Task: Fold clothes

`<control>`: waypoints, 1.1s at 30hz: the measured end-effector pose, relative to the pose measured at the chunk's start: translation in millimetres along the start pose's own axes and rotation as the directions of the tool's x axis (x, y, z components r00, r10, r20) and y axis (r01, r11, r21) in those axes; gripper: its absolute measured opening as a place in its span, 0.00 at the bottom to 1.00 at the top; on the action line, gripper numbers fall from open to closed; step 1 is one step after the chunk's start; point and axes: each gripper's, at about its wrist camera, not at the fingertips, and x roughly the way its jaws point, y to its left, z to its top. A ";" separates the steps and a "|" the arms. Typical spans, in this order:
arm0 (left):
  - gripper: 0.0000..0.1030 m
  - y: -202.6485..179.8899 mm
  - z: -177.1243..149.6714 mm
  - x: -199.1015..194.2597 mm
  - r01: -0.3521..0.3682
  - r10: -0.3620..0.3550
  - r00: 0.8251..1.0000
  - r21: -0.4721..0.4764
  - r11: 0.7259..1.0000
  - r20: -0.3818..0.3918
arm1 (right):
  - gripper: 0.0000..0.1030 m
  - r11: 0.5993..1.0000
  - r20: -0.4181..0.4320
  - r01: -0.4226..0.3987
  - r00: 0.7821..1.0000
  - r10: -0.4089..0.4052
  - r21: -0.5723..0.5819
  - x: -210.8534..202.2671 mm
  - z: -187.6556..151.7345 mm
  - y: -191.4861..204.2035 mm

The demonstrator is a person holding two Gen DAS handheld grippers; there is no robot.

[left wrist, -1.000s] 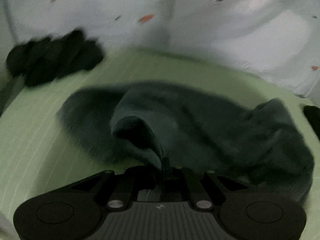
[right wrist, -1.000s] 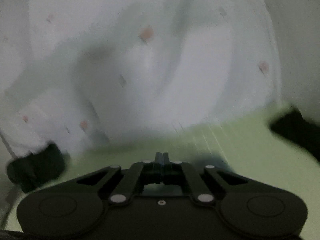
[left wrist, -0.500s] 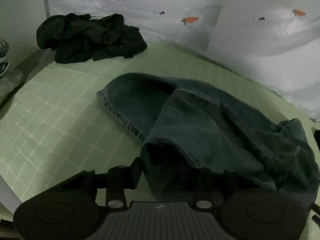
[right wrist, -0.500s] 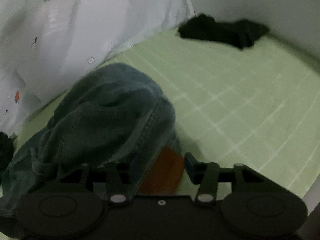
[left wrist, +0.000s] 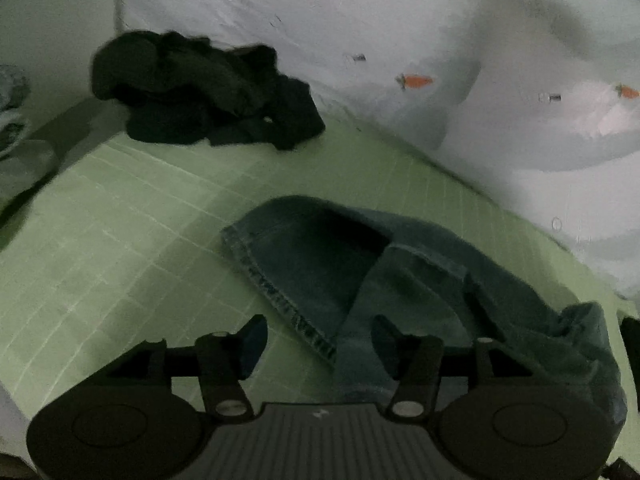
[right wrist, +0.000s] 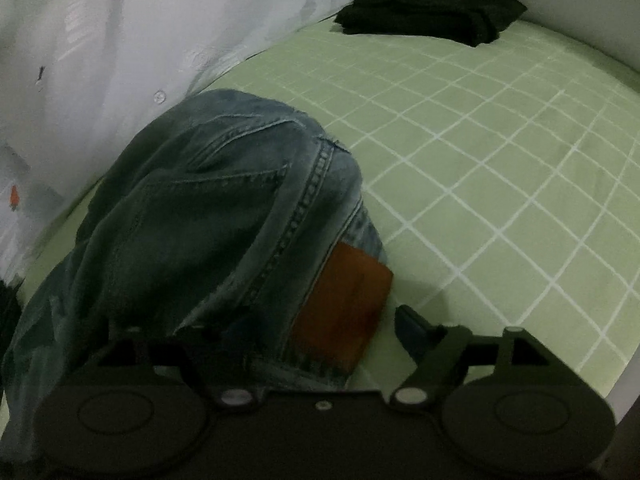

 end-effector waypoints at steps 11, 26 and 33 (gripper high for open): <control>0.72 -37.5 33.2 102.5 0.111 -0.085 0.985 0.175 0.978 -0.148 | 0.99 0.991 0.022 0.058 0.998 -0.061 0.117 13.2 10.0 17.5; 0.16 -65.7 48.8 177.3 0.003 0.018 0.995 0.209 0.978 -0.101 | 0.56 0.992 0.036 0.115 0.993 -0.113 -0.055 65.1 60.2 69.8; 0.11 -70.8 105.3 222.9 -0.128 0.133 0.991 0.195 0.972 -0.011 | 0.30 0.999 0.028 0.015 1.000 -0.014 -0.050 122.3 113.0 119.5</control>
